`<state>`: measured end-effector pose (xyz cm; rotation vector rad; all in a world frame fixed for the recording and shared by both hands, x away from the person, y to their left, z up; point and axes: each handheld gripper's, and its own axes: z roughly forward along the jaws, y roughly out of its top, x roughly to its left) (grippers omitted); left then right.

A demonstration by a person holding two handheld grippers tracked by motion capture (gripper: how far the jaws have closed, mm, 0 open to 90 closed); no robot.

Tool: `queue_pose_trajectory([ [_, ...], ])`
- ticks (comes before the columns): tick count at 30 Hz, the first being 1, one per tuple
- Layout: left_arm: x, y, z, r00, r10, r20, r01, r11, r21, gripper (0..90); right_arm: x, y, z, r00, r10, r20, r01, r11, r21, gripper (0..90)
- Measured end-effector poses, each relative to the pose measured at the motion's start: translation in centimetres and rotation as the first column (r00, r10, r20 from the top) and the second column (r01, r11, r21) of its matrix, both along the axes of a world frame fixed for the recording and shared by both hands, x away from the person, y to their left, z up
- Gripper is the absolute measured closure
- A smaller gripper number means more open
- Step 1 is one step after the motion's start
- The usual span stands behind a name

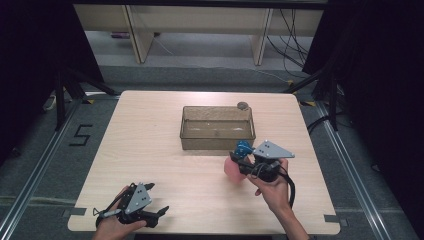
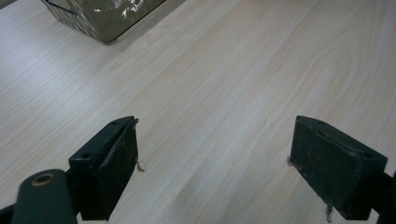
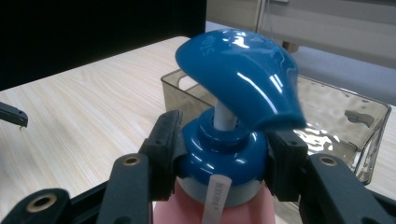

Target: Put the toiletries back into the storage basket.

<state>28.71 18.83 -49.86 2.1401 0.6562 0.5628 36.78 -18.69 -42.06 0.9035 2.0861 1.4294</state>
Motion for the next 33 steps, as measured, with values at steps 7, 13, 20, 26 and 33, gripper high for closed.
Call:
queue_pose_trajectory([
  [7, 0.0, 0.1, 0.1, 0.9999, -0.009, -0.005, 0.009, 0.9999, 0.009, 14.8, 0.9, -0.2, 0.7, 0.9997, -0.023, -0.007, 0.023, 1.000, 0.010, 53.5],
  [13, 0.0, 0.1, 0.1, 0.9999, -0.009, -0.004, 0.009, 0.9999, 0.008, 14.9, 1.4, -0.3, 1.3, 0.9995, -0.031, -0.003, 0.031, 0.999, 0.006, 53.5],
  [20, 0.1, 0.2, 0.1, 1.0000, -0.005, -0.007, 0.005, 1.0000, 0.008, 14.9, 2.0, -0.4, 2.2, 0.9989, -0.038, 0.025, 0.038, 0.999, 0.007, 53.5],
  [26, 0.2, 0.4, 0.2, 1.0000, 0.002, 0.005, -0.002, 0.9998, 0.021, 14.9, 2.7, 0.0, 3.1, 0.9987, -0.047, 0.020, 0.047, 0.999, 0.026, 53.5],
  [33, 0.1, 0.2, 0.1, 1.0000, -0.001, -0.002, 0.001, 1.0000, 0.001, 14.9, 3.9, 0.1, 4.0, 0.9971, -0.058, 0.050, 0.057, 0.998, 0.018, 53.5],
])
